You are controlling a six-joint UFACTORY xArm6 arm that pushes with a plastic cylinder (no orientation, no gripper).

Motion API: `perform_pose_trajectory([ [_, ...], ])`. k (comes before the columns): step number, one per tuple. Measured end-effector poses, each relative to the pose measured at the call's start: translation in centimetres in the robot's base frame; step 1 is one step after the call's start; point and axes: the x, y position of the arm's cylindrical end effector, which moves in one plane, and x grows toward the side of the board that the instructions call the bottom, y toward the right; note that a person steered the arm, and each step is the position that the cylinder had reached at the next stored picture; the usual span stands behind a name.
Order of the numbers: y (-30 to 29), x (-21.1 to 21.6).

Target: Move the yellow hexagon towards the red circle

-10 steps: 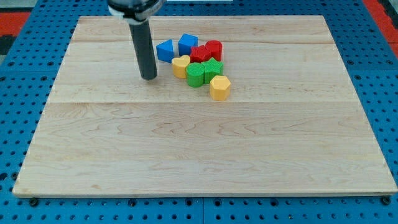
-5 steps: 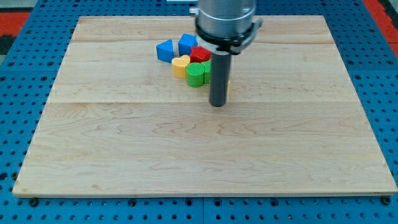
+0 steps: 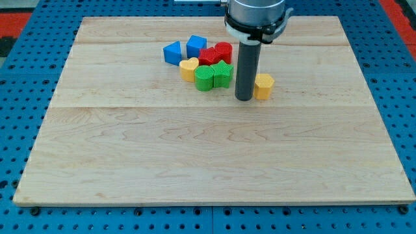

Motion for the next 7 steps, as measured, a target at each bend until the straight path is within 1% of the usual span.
perform_pose_trajectory([
  [1, 2.6, -0.2],
  [2, 2.6, -2.9],
  [3, 2.9, -3.2],
  [4, 6.4, -0.7],
  [5, 8.7, -2.8],
  [7, 2.3, -8.9],
])
